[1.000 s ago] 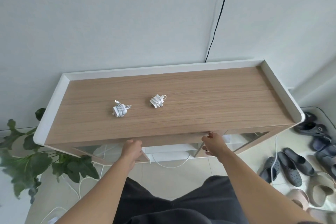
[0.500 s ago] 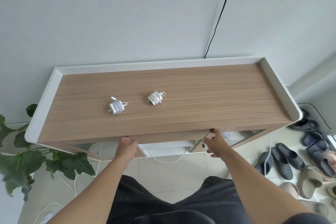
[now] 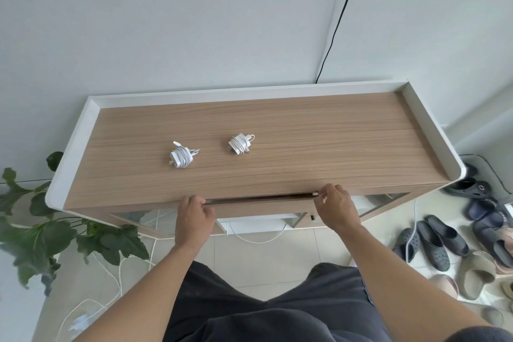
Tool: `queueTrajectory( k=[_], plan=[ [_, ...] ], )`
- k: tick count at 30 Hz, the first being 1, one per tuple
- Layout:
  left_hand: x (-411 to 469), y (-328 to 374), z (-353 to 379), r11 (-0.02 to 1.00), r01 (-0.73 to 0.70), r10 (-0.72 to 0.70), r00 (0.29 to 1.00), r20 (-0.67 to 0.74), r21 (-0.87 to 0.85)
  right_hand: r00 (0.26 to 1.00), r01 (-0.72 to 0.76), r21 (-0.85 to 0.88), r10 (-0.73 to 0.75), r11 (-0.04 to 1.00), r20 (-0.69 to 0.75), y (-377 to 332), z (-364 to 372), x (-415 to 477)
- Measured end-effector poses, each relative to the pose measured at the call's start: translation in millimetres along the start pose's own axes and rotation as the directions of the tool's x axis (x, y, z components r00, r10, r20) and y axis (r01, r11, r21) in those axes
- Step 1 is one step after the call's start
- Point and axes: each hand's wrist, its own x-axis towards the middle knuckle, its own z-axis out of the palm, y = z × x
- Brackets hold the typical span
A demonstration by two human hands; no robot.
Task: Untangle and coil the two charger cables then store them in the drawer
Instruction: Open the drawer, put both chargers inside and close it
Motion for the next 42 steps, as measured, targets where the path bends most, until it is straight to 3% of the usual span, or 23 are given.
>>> queueTrajectory(
  k=[8,18,23,29,36,42],
  plan=[
    [-13.8,9.7,0.6,0.971,-0.183,0.156,0.972,0.173,0.152,0.990,0.094,-0.165,-0.074,0.982,0.124,-16.2,12.8,-12.8],
    [-5.8,18.8,-15.2,0.947,-0.132,0.060,0.969,0.241,0.294,0.987,0.044,-0.218,-0.008,0.975,0.162,-29.1,-1.8,-15.7],
    [5.8,24.7,-30.3,0.986,-0.037,0.011,0.987,0.158,0.160,0.995,0.022,-0.117,-0.010,0.993,0.101,-49.2,-7.7,-8.9],
    [38.7,29.6,-54.4,0.999,-0.021,0.020,1.000,-0.015,-0.035,0.988,0.145,-0.015,-0.144,0.989,0.059,-87.8,-19.8,10.4],
    [96.4,21.2,-74.8,0.995,0.015,-0.031,0.986,-0.165,-0.101,0.959,0.284,-0.013,-0.283,0.959,0.011,-145.5,-18.7,44.5],
    [130.0,12.9,-81.0,0.996,0.061,-0.066,0.995,-0.070,-0.060,0.933,0.357,-0.030,-0.355,0.934,0.063,-189.1,-1.0,76.0]
  ],
)
